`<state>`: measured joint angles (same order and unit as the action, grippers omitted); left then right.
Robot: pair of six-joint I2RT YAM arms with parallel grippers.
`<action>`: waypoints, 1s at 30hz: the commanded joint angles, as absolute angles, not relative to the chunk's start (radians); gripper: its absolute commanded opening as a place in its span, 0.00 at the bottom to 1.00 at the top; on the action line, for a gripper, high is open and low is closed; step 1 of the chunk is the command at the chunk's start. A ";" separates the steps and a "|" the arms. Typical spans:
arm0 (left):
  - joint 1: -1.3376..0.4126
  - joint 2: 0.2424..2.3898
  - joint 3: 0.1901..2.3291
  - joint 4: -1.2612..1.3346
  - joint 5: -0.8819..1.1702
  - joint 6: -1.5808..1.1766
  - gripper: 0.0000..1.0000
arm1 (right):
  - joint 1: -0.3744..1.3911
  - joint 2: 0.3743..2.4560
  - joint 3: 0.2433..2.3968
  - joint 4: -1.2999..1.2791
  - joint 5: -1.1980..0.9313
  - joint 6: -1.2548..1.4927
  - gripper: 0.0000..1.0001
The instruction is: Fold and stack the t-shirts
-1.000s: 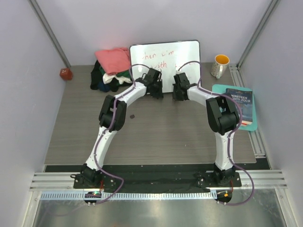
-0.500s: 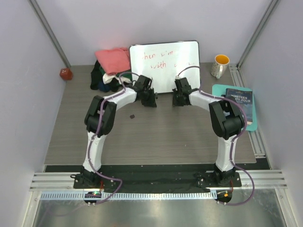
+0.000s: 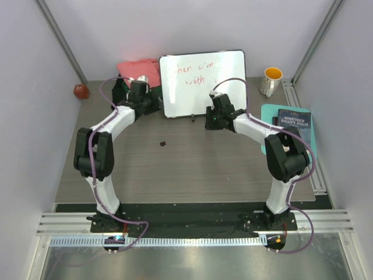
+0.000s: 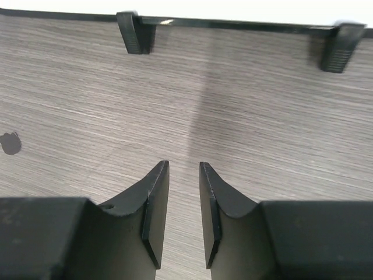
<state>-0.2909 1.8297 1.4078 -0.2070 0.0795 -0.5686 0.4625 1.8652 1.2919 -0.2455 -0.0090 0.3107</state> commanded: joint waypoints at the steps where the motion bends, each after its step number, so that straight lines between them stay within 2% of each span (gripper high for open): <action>1: -0.224 1.969 1.434 -0.138 0.080 -0.583 0.48 | 0.457 1.775 1.282 -0.253 0.038 0.278 0.33; 10: -0.215 2.082 1.536 -0.109 0.143 -0.581 0.48 | 0.431 1.718 1.250 -0.256 0.060 0.268 0.33; 16: -0.190 1.991 1.444 -0.106 0.080 -0.571 0.49 | 0.417 1.713 1.233 -0.253 0.060 0.267 0.33; 17: -0.181 1.980 1.428 -0.107 0.072 -0.578 0.55 | 0.416 1.713 1.232 -0.255 0.058 0.267 0.33; 18: -0.169 1.974 1.404 -0.109 0.071 -0.578 0.57 | 0.413 1.715 1.232 -0.255 0.054 0.267 0.33; 23: -0.114 1.945 1.332 -0.058 0.127 -0.587 0.57 | 0.414 1.724 1.238 -0.255 0.043 0.272 0.33; 30: -0.112 1.993 1.411 -0.031 0.222 -0.614 0.57 | 0.405 1.720 1.226 -0.253 0.044 0.268 0.33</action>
<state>-0.0998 1.9831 1.3453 -0.0963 0.1474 -0.5964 0.4118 1.7550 1.2293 -0.2695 0.0422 0.2829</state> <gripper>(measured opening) 0.569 0.332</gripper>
